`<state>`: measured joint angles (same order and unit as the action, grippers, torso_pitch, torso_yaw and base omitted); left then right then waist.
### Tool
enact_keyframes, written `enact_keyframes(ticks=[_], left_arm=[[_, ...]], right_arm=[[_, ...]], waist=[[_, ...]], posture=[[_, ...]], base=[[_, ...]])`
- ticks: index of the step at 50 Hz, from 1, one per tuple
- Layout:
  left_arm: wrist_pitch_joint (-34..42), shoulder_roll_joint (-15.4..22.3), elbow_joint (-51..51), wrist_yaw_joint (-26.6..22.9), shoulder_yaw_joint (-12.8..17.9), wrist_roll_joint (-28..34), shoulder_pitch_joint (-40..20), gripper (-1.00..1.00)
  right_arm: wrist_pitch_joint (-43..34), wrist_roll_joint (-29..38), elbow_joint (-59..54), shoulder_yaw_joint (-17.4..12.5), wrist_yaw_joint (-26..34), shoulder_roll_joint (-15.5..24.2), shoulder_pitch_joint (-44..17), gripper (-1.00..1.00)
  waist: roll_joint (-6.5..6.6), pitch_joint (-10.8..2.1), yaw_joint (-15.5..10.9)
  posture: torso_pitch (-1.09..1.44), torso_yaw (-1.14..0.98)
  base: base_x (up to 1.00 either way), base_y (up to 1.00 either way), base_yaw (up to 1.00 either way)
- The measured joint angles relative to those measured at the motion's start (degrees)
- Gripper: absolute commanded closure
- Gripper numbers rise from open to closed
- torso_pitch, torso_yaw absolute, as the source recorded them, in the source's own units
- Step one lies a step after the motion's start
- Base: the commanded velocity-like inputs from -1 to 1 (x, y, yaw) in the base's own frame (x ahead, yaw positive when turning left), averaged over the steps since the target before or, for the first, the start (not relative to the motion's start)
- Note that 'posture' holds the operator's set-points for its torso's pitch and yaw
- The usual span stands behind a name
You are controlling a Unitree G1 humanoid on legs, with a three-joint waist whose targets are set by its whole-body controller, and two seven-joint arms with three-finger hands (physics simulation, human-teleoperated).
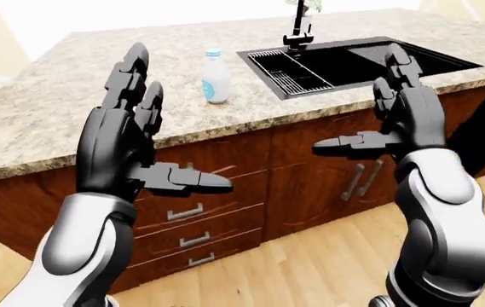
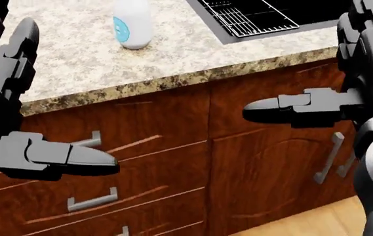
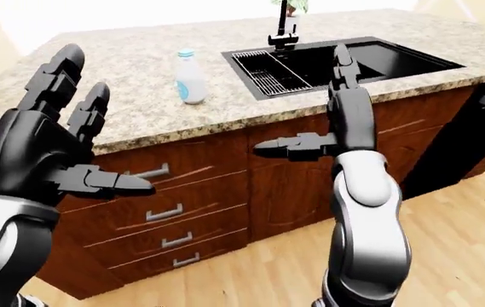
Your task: Move the drinks to the dining counter.
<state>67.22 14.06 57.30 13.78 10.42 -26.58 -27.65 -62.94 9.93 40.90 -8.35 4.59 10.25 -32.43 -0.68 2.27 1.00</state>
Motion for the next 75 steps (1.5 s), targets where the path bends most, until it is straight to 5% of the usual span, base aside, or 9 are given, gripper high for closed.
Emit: enact_keyframes(ticks=[8,12,21,35,39,48,62,64,75], left_arm=[[-2.74,-1.93,-1.22,-2.46,-2.88,5.61,-0.50,-1.00],[-2.76,-3.23,-3.19,-3.67,-4.14,9.58,0.30,-1.00],[-2.57,-5.07,-2.00,-6.73,-3.79,13.87,-1.30,-1.00],[-0.68,-5.34,-0.58,-8.71,-3.07,14.42,-2.03,-1.00],[-0.11,-5.37,-0.75,-8.41,-2.46,14.98,-0.97,-1.00],[-0.82,-5.47,-0.63,-8.48,-2.94,15.27,-1.77,-1.00],[-0.65,-5.88,-0.17,-9.17,-4.05,14.94,-1.62,-1.00],[-0.34,-5.86,-0.84,-8.92,-3.93,15.54,-0.81,-1.00],[-1.25,-5.94,0.02,-9.16,-3.50,16.59,-1.24,-1.00]], right_arm=[[3.30,-2.54,-1.11,-0.47,-0.96,0.60,1.50,-1.00],[4.20,-4.34,-2.11,0.18,-0.91,0.30,3.63,-1.00],[4.55,-4.74,1.18,0.30,-1.63,1.49,2.15,-1.00],[2.36,-4.00,2.66,0.24,-1.80,1.19,1.86,-1.00],[2.13,-4.55,2.21,1.37,-1.40,0.68,2.81,-1.00],[3.41,-4.09,2.83,1.41,-1.76,0.61,2.16,-1.00],[2.38,-2.18,2.82,1.31,-1.83,0.41,2.03,-1.00],[0.83,-2.83,3.52,2.03,-1.19,-0.22,2.19,-1.00],[1.71,-3.15,5.23,2.44,-0.89,0.06,0.92,-1.00]], waist=[[7.97,1.47,-0.42],[6.15,1.79,-0.95],[-2.37,-0.49,-0.63],[6.57,1.11,-0.95],[5.34,0.67,-0.89],[-2.25,-0.52,-0.93],[5.28,1.68,-0.79],[3.54,3.00,-1.55],[-2.68,1.29,-2.50]], posture=[[0.00,0.00],[0.00,0.00],[0.00,0.00],[0.00,0.00],[0.00,0.00],[0.00,0.00],[0.00,0.00],[0.00,0.00],[0.00,0.00]], base=[[0.00,0.00,-1.00],[0.00,0.00,-1.00],[0.00,0.00,-1.00],[0.00,0.00,-1.00],[0.00,0.00,-1.00],[0.00,0.00,-1.00],[0.05,-0.04,-0.56],[0.44,0.00,0.00],[0.45,0.00,0.00]])
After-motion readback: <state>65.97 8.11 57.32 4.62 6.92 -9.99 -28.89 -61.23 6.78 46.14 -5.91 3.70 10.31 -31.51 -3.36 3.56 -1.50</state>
